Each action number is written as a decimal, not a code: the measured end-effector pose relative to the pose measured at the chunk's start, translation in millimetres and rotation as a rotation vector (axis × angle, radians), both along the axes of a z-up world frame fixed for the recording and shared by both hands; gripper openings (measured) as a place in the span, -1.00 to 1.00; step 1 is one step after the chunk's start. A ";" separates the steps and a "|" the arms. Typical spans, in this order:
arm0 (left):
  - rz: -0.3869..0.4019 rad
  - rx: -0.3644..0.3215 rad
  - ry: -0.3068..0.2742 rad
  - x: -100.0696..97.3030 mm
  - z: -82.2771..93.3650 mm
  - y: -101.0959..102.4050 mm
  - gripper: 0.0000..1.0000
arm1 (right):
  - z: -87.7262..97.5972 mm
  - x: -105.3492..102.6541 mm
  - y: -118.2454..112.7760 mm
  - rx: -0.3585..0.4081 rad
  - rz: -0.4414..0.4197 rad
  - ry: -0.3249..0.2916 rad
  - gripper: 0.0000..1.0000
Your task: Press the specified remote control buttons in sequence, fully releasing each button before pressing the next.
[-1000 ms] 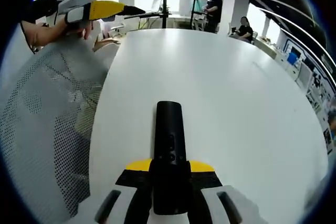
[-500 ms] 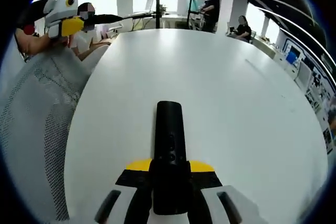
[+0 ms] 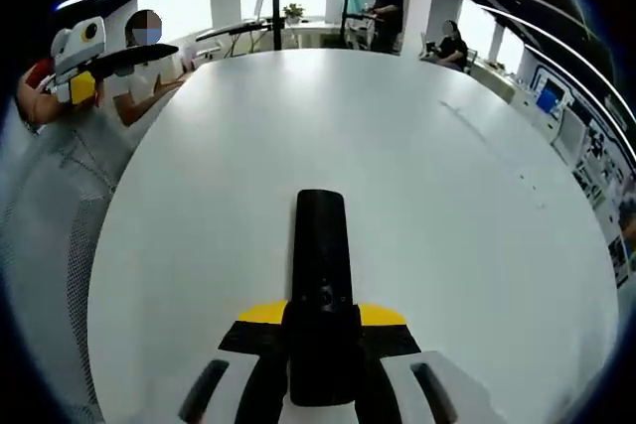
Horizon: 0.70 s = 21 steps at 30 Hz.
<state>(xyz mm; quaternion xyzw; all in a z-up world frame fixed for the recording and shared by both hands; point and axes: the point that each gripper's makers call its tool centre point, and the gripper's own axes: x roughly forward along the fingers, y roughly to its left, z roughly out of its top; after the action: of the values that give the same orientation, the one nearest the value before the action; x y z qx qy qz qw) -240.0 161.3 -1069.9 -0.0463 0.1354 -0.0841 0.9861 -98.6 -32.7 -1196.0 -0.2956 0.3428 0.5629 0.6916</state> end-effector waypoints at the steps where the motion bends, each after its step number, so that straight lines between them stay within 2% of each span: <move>1: -0.002 -0.009 -0.009 0.1 1.7 -0.7 0.99 | 0.2 4.2 0.2 0.000 0.004 -0.003 -0.58; 3: -0.002 -0.017 -0.028 0.0 5.3 -0.6 1.00 | -0.1 9.3 -0.2 0.000 0.025 0.002 -0.58; 8: -0.001 -0.008 -0.002 -0.7 0.2 -0.1 0.99 | 0.5 31.2 -4.4 -0.022 0.039 -0.008 -0.58; 13: 0.004 -0.011 -0.004 -1.6 0.6 1.2 0.99 | 0.7 52.2 -11.8 -0.036 0.035 0.003 -0.58; 18: 0.001 -0.011 0.006 -2.1 -1.5 1.3 0.98 | 1.3 62.5 -13.7 -0.064 0.055 0.009 -0.58; 21: -0.002 -0.010 0.008 -2.4 -2.1 0.8 0.97 | 1.5 62.5 -11.4 -0.093 0.105 0.014 -0.58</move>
<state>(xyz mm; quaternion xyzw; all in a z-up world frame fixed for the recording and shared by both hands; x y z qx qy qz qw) -242.4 162.1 -1071.9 -0.0515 0.1388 -0.0857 0.9853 -36.1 -44.1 -1194.5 -0.3409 0.3574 0.5839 0.6443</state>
